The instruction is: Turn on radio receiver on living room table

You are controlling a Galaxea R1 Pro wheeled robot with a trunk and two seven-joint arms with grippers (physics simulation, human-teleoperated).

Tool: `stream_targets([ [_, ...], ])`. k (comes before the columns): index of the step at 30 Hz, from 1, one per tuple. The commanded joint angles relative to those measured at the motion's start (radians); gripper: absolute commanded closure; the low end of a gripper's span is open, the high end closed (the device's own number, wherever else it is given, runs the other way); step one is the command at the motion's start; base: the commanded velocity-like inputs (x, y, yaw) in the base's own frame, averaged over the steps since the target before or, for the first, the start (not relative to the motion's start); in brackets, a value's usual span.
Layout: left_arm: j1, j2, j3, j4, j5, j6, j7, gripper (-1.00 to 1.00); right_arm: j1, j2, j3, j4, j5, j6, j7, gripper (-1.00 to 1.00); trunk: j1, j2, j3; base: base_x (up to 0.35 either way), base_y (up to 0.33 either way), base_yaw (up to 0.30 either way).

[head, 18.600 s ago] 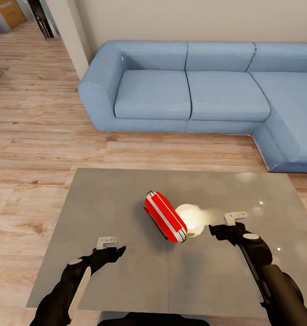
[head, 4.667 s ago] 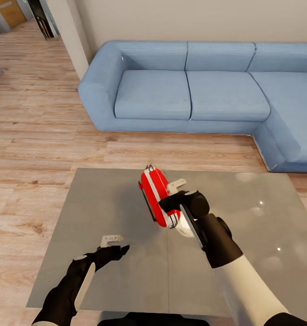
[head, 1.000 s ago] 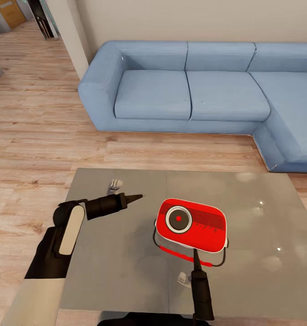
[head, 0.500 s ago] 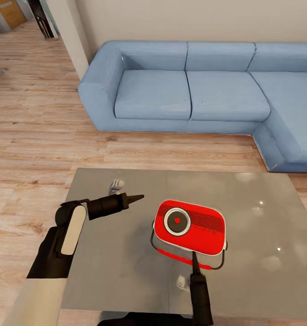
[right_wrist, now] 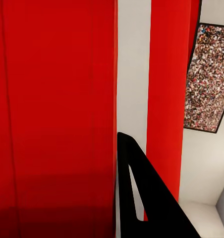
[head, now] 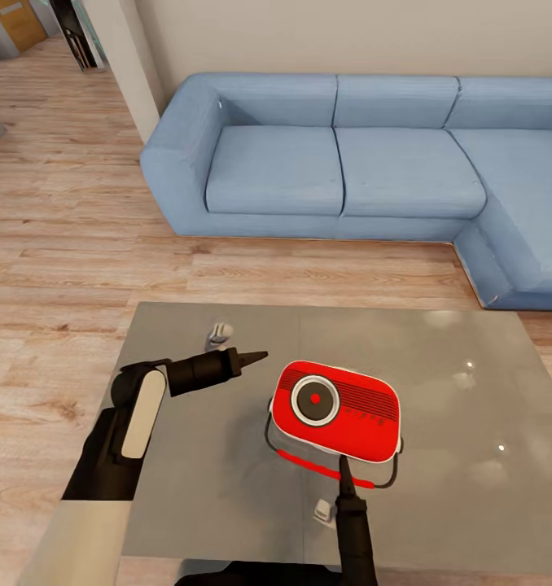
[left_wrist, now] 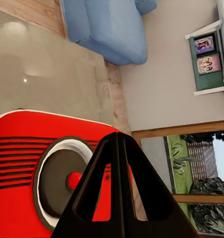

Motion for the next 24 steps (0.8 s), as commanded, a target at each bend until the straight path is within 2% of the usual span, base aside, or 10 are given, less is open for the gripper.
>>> stream_targets([
  [1,0.000,-0.002,0.000,0.002,0.000,0.000,0.000,1.00,0.000,0.001,0.001,-0.001,0.002,0.001,0.000,1.00,0.000,0.000,0.000,0.000,0.000,0.000],
  [8,0.000,-0.011,-0.001,0.031,-0.007,-0.001,0.001,1.00,0.001,0.016,-0.001,-0.001,-0.001,0.004,-0.005,1.00,0.000,0.000,0.000,0.000,0.000,0.000],
  [11,0.000,-0.024,-0.023,0.036,-0.012,-0.001,0.002,1.00,0.001,0.019,-0.001,-0.001,-0.002,0.007,-0.002,1.00,0.000,0.000,0.000,0.000,0.000,0.000],
  [14,0.000,-0.040,-0.071,0.038,-0.024,-0.002,0.007,1.00,0.001,0.022,0.000,-0.001,-0.003,0.010,0.000,1.00,0.000,0.000,0.000,0.000,0.000,0.000],
  [16,0.000,-0.053,-0.091,0.042,-0.040,-0.001,0.033,1.00,0.000,0.033,0.000,-0.001,-0.004,0.014,0.002,1.00,0.000,0.000,0.000,0.000,0.000,0.000],
  [19,0.000,-0.065,-0.099,0.054,-0.048,0.000,0.058,1.00,0.001,0.043,-0.002,0.000,-0.005,0.016,0.003,1.00,0.000,0.000,0.000,0.000,0.000,0.000],
  [24,0.000,-0.067,-0.103,0.083,-0.050,0.000,0.065,1.00,0.000,0.046,-0.002,0.001,-0.005,0.017,0.004,1.00,0.000,0.000,0.000,0.000,0.000,0.000],
])
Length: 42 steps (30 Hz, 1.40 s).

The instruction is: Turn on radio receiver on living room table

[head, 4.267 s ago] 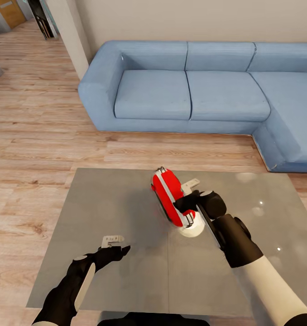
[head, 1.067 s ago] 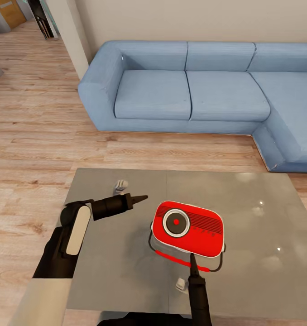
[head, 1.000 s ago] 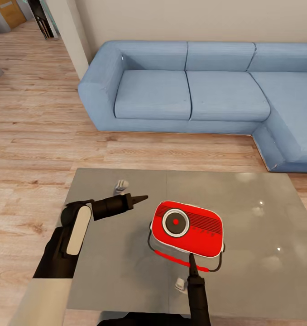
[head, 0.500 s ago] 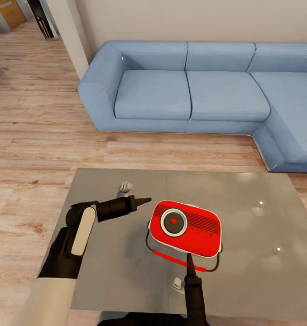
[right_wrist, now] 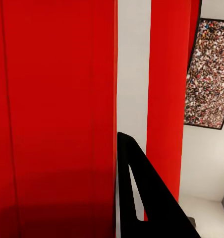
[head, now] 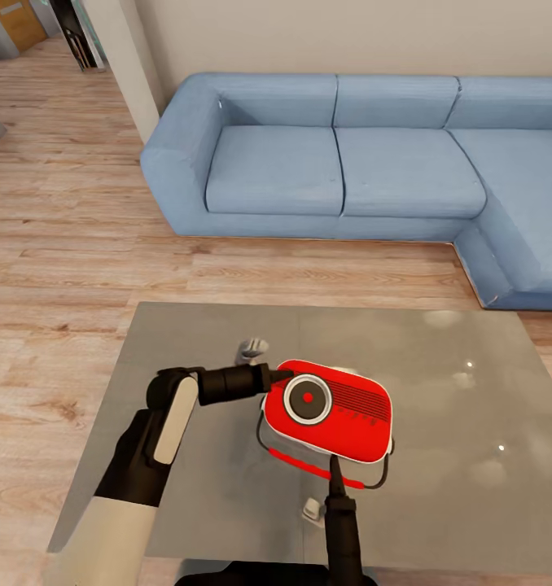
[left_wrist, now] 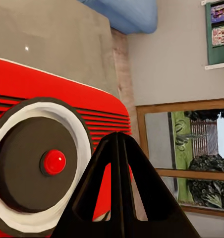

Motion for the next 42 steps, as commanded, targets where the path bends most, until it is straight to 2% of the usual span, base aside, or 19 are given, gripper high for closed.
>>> stream_targets([
  [1,0.000,0.000,0.000,0.003,0.000,0.000,0.000,1.00,0.000,0.000,0.001,-0.001,0.003,0.000,0.000,1.00,0.000,0.000,0.000,0.000,0.000,0.000],
  [10,0.000,-0.001,0.000,0.010,0.002,0.002,0.001,1.00,0.000,-0.001,0.000,-0.001,0.003,0.000,0.001,1.00,0.000,0.000,0.000,0.000,0.000,0.000],
  [15,-0.002,-0.003,0.001,0.012,0.014,0.007,0.001,1.00,0.000,-0.007,-0.001,0.005,0.013,-0.024,-0.008,1.00,0.000,0.000,0.000,0.000,0.000,0.000],
  [24,-0.036,-0.028,0.004,0.054,0.016,0.009,0.004,1.00,0.000,0.001,-0.001,0.007,0.011,-0.040,-0.019,1.00,0.000,0.000,0.000,0.000,0.000,0.000],
  [32,-0.038,-0.033,0.006,0.063,0.017,0.009,0.061,1.00,-0.001,-0.001,-0.002,0.013,0.011,-0.041,-0.019,1.00,0.000,0.000,0.000,0.000,0.000,0.000],
  [35,-0.038,-0.033,0.006,0.106,0.018,0.009,0.079,1.00,-0.001,-0.001,-0.002,0.013,0.011,-0.042,-0.019,1.00,0.000,0.000,0.000,0.000,0.000,0.000],
  [39,-0.038,-0.033,0.006,0.143,0.034,0.009,0.085,1.00,0.000,-0.002,-0.002,0.013,0.009,-0.043,-0.018,1.00,0.000,0.000,0.000,0.000,0.000,0.000],
  [42,-0.038,-0.033,0.006,0.158,0.068,0.009,0.115,1.00,0.000,-0.001,-0.001,0.013,0.010,-0.044,-0.019,1.00,0.000,0.000,0.000,0.000,0.000,0.000],
])
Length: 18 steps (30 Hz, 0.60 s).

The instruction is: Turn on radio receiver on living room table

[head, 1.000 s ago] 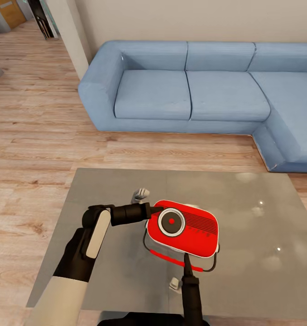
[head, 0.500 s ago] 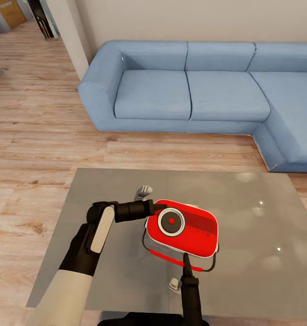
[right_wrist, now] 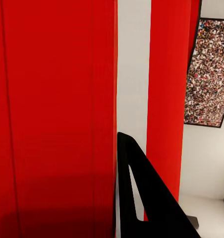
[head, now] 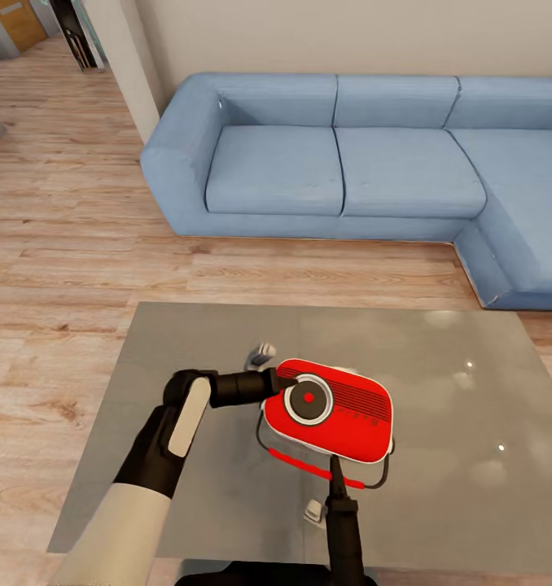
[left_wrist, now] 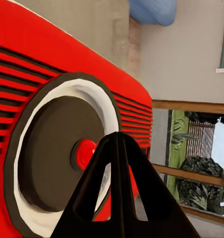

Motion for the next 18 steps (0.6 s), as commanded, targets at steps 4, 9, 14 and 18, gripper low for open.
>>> stream_targets([
  [4,0.000,0.000,-0.001,0.016,0.112,0.000,0.112,1.00,0.000,0.002,0.002,-0.001,0.004,0.001,-0.001,1.00,0.000,0.000,0.000,0.000,0.000,0.000],
  [9,0.000,0.000,-0.001,0.017,0.167,0.000,0.175,1.00,0.000,0.003,0.003,-0.001,0.004,0.003,-0.001,1.00,0.000,0.000,0.000,0.000,0.000,0.000],
  [14,0.000,0.000,-0.002,0.025,0.182,-0.001,0.189,1.00,0.001,0.003,0.004,-0.002,0.005,0.004,-0.002,1.00,0.000,0.000,0.000,0.000,0.000,0.000],
  [18,0.000,0.000,-0.002,0.045,0.182,-0.001,0.190,1.00,0.001,0.005,0.005,-0.005,0.006,0.006,-0.005,1.00,0.000,0.000,0.000,0.000,0.000,0.000],
])
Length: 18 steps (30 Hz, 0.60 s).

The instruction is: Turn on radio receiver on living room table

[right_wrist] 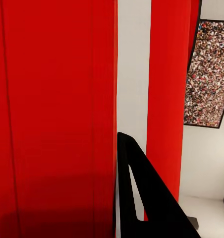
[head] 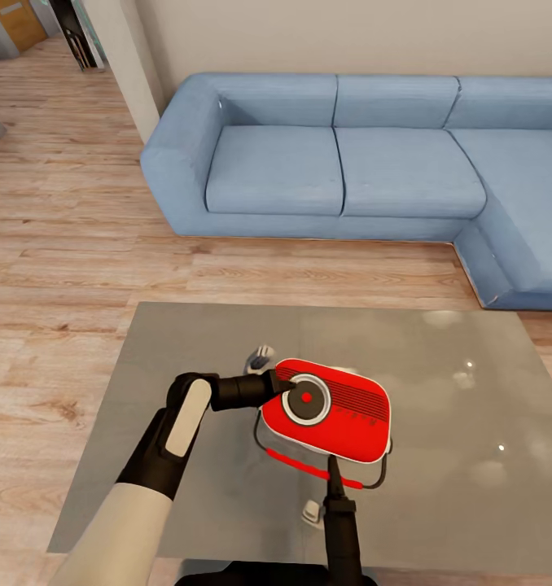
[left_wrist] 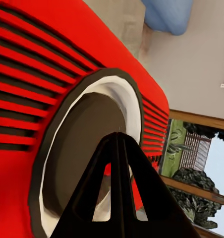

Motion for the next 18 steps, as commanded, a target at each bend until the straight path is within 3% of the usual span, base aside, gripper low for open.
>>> stream_targets([
  [1,0.000,0.000,0.000,0.003,0.000,0.000,0.000,1.00,0.000,0.003,0.001,-0.002,0.003,0.000,-0.001,1.00,0.000,0.000,0.000,0.000,0.000,0.000],
  [7,-0.013,0.000,0.000,0.016,0.000,0.000,0.000,1.00,-0.001,0.021,0.000,0.002,0.003,0.001,-0.002,1.00,0.000,0.000,0.000,0.000,0.000,0.000],
  [18,-0.018,0.000,0.000,0.039,0.000,0.000,0.000,1.00,-0.001,0.023,0.000,0.002,0.002,0.001,-0.002,1.00,0.000,0.000,0.000,0.000,0.000,0.000],
])
